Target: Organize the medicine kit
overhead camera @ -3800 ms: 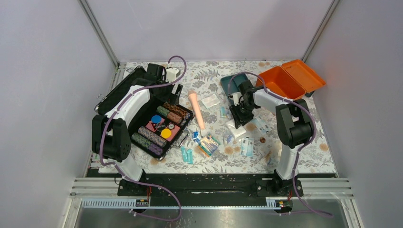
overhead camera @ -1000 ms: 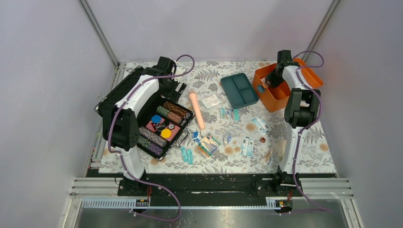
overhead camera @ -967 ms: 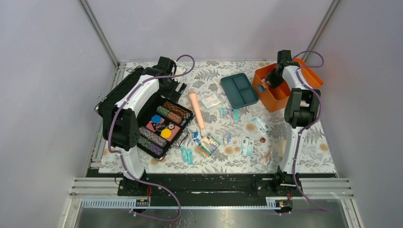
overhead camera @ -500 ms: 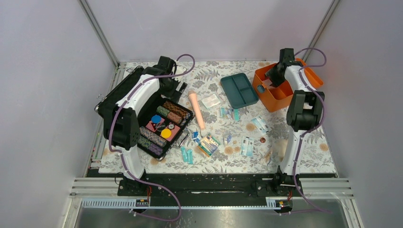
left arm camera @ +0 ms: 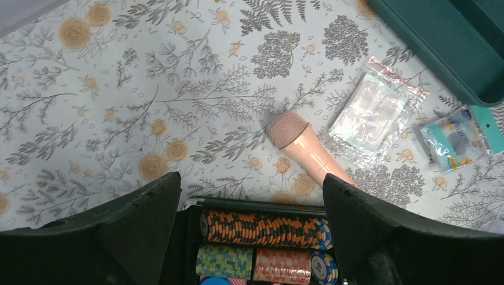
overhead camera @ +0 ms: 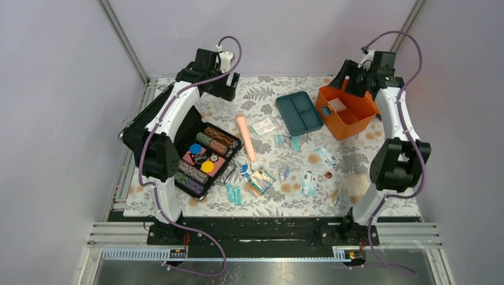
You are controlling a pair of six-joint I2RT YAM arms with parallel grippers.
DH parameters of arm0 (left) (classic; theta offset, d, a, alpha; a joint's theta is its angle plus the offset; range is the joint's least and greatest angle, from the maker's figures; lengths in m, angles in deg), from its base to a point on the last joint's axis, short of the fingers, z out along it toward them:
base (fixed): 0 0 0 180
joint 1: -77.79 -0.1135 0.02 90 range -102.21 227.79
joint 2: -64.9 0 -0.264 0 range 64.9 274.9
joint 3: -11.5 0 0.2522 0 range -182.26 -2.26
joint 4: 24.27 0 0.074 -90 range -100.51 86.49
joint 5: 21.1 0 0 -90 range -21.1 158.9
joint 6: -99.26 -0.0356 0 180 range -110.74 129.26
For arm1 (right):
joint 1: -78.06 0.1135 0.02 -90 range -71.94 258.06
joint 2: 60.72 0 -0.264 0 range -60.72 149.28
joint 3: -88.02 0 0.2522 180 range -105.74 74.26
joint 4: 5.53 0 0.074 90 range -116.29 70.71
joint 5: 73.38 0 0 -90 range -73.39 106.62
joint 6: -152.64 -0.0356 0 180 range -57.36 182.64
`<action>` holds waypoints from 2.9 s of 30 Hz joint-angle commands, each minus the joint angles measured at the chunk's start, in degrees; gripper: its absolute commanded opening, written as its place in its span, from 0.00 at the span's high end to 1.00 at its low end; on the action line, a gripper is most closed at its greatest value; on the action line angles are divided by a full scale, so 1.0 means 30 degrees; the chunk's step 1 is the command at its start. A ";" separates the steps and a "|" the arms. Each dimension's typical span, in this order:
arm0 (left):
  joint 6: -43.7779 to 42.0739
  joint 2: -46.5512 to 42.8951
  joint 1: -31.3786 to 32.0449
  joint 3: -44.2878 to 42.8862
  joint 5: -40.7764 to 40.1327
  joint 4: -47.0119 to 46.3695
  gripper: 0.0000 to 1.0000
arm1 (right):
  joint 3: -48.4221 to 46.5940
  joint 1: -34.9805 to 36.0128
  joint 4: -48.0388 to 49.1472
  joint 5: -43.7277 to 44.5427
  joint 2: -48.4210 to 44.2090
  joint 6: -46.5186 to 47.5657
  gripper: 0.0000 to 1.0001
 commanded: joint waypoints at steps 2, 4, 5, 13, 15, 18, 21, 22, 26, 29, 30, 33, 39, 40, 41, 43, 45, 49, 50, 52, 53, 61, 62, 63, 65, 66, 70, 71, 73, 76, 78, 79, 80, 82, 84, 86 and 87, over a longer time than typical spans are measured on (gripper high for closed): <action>0.0797 -0.0362 0.0122 0.1291 0.1991 -0.1617 0.12 | 0.3297 0.0130 -0.2889 -0.6843 -0.3234 0.9335 0.22; 0.0757 -0.0353 0.0190 0.1709 0.2482 -0.1451 0.12 | 0.4552 0.0130 -0.5140 -0.6861 -0.4268 1.2650 0.25; 0.0808 -0.0388 0.0229 0.1848 0.2478 -0.1405 0.12 | 0.5226 0.0149 -0.6288 -0.6817 -0.4834 1.4290 0.26; 0.1756 -0.0677 0.0231 0.3102 0.2374 -0.2305 0.13 | 1.0619 0.0233 -1.0958 -0.3403 -0.8360 2.3637 0.31; 0.1928 -0.0637 0.0231 0.3111 0.1931 -0.2304 0.13 | 1.1603 0.0218 -1.2056 -0.2261 -0.8610 2.6010 0.31; 0.1365 -0.0668 0.0223 0.3133 0.1765 -0.2318 0.13 | 1.2912 0.0268 -1.3735 -0.0901 -0.8971 2.9857 0.34; 0.1179 -0.0698 0.0210 0.3377 0.1440 -0.2412 0.13 | 1.3870 0.0652 -1.4223 -0.0155 -0.9416 3.2652 0.34; 0.1213 -0.0700 0.0213 0.3510 0.1358 -0.2437 0.13 | 1.4059 0.0902 -1.4231 0.0053 -0.9454 3.3303 0.34; 0.1869 -0.1129 0.0210 0.4494 0.1249 -0.3093 0.13 | 1.3609 0.2232 -1.4387 0.0260 -0.8316 3.3905 0.37; 0.1922 -0.1346 0.0207 0.4814 0.1124 -0.3358 0.13 | 1.3235 0.3828 -1.4992 0.0380 -0.7153 3.4770 0.43; 0.1884 -0.1400 0.0209 0.4789 0.1004 -0.3372 0.13 | 1.3280 0.4211 -1.5034 0.0482 -0.6934 3.5095 0.45; 0.1737 -0.1476 0.0115 0.4759 0.0811 -0.3305 0.13 | 1.3440 0.4969 -1.5528 0.0695 -0.6315 3.6523 0.48; 0.1671 -0.1702 -0.0053 0.5133 0.0539 -0.3245 0.13 | 1.3323 0.5261 -1.5953 0.1568 -0.4870 3.7671 0.54; 0.1670 -0.1731 -0.0083 0.5180 0.0528 -0.3245 0.13 | 1.3280 0.5258 -1.6022 0.1631 -0.4594 3.7695 0.55; 0.1677 -0.1745 -0.0083 0.5212 0.0439 -0.3245 0.13 | 1.3268 0.5257 -1.6090 0.1693 -0.4329 3.7764 0.55; 0.1704 -0.1773 -0.0083 0.5200 0.0191 -0.3235 0.13 | 1.3342 0.5335 -1.6107 0.1932 -0.3827 3.7933 0.55; 0.1569 -0.1777 -0.0099 0.5185 0.0079 -0.3244 0.13 | 1.3389 0.5472 -1.6177 0.2237 -0.3421 3.8074 0.56; 0.1290 -0.1873 -0.0137 0.5361 -0.0259 -0.3245 0.13 | 1.3590 0.5681 -1.6203 0.2565 -0.2991 3.8433 0.58; 0.1256 -0.1895 -0.0156 0.5432 -0.0289 -0.3245 0.13 | 1.3709 0.5738 -1.6119 0.2678 -0.2982 3.8545 0.58; 0.1266 -0.1900 -0.0174 0.5522 -0.0356 -0.3245 0.13 | 1.3891 0.5802 -1.5956 0.2796 -0.2944 3.8691 0.58; 0.1279 -0.1898 -0.0205 0.5547 -0.0408 -0.3245 0.12 | 1.3923 0.5827 -1.5913 0.2831 -0.2903 3.8749 0.58; 0.1427 -0.1819 -0.0223 0.5583 -0.0365 -0.3259 0.13 | 1.4425 0.5905 -1.5723 0.3086 -0.2680 3.8788 0.62; 0.1405 -0.1804 -0.0222 0.5573 -0.0394 -0.3246 0.12 | 1.4469 0.5906 -1.5653 0.3095 -0.2621 3.8765 0.62; 0.1406 -0.1806 -0.0233 0.5583 -0.0420 -0.3230 0.12 | 1.4497 0.5928 -1.5608 0.3059 -0.2603 3.8733 0.62; 0.1398 -0.1788 -0.0237 0.5579 -0.0424 -0.3245 0.12 | 1.4580 0.5931 -1.5449 0.2954 -0.2599 3.8643 0.63; 0.1412 -0.1778 -0.0231 0.5598 -0.0438 -0.3245 0.13 | 1.4639 0.5938 -1.5362 0.2906 -0.2600 3.8619 0.63; 0.1368 -0.1678 -0.0230 0.5543 -0.0410 -0.3241 0.12 | 1.4764 0.5946 -1.5050 0.2825 -0.2615 3.8502 0.74; 0.1368 -0.1651 -0.0230 0.5495 -0.0400 -0.3244 0.12 | 1.4768 0.5948 -1.5027 0.2798 -0.2643 3.8495 0.77; 0.1368 -0.1544 -0.0246 0.5380 -0.0363 -0.3230 0.13 | 1.4628 0.5939 -1.5426 0.2882 -0.2686 3.8583 0.83; 0.1247 -0.1489 -0.0274 0.5047 -0.0352 -0.2970 0.12 | 1.3138 0.5925 -1.7216 0.2545 -0.3130 3.8246 0.92; 0.1032 -0.1535 -0.0285 0.4882 -0.0353 -0.2748 0.12 | 1.1247 0.5782 -1.8496 0.1602 -0.4015 3.7628 1.00; 0.0868 -0.1596 -0.0288 0.4870 -0.0356 -0.2699 0.13 | 1.0161 0.5700 -1.9101 0.0932 -0.4312 3.7082 1.00; 0.0742 -0.1644 -0.0314 0.4869 -0.0404 -0.2689 0.12 | 0.9088 0.5624 -1.9719 0.0258 -0.4433 3.6380 1.00; 0.0589 -0.1640 -0.0349 0.4819 -0.0466 -0.2689 0.12 | 0.6652 0.5305 -2.0425 -0.1528 -0.4101 3.4068 1.00; 0.0600 -0.1550 -0.0379 0.4641 -0.0457 -0.2619 0.13 | 0.4375 0.4775 -1.9807 -0.3240 -0.3418 2.9902 1.00; 0.0657 -0.1403 -0.0391 0.4354 -0.0402 -0.2399 0.13 | 0.2137 0.3938 -1.8713 -0.5221 -0.2644 2.5625 1.00; 0.0704 -0.1323 -0.0378 0.4215 -0.0362 -0.2278 0.12 | 0.1244 0.3437 -1.7069 -0.6121 -0.2382 2.2746 1.00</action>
